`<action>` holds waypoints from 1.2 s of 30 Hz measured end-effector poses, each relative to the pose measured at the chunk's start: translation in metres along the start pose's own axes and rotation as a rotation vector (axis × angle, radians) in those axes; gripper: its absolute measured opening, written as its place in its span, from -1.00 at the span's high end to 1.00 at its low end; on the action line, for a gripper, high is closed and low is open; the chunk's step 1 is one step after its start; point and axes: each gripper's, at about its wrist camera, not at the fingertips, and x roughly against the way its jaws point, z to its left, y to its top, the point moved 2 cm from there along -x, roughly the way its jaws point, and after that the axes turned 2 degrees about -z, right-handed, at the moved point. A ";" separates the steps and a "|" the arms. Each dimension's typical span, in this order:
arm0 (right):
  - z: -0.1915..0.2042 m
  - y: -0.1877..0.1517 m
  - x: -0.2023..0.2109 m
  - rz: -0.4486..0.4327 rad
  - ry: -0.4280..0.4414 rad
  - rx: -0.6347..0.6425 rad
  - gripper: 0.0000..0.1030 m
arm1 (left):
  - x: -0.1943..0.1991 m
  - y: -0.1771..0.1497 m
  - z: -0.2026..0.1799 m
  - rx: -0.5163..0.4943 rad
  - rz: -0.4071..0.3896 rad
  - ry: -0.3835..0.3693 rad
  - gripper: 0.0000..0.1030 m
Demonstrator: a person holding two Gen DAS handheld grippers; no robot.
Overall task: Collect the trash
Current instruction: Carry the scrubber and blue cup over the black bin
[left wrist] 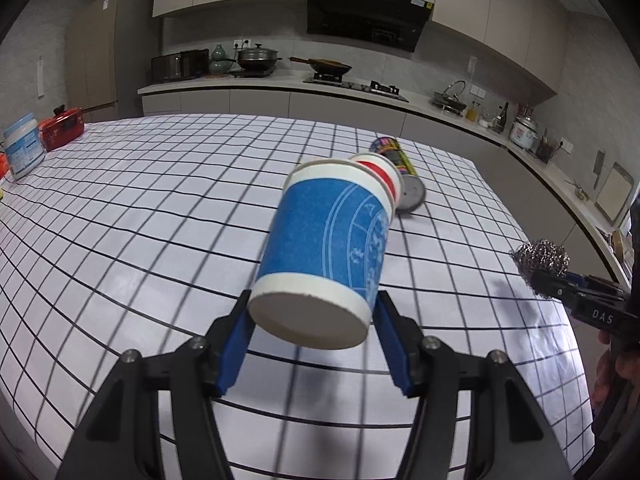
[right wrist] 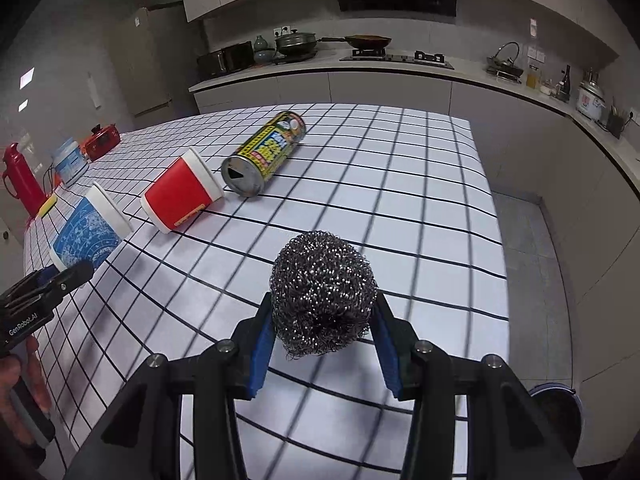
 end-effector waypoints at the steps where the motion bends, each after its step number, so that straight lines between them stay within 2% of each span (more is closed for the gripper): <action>1: -0.005 -0.001 0.003 -0.003 -0.004 -0.002 0.07 | 0.000 -0.001 -0.007 -0.007 0.000 -0.006 -0.16; 12: -0.085 -0.027 0.055 -0.033 -0.068 -0.062 0.07 | 0.004 -0.008 -0.086 -0.065 0.001 -0.067 -0.16; 20: -0.150 -0.057 0.099 -0.036 -0.127 -0.107 0.07 | 0.013 -0.023 -0.160 -0.116 0.007 -0.140 -0.16; 36: -0.278 -0.140 0.180 -0.022 -0.231 -0.191 0.07 | 0.033 -0.080 -0.311 -0.214 0.043 -0.287 -0.16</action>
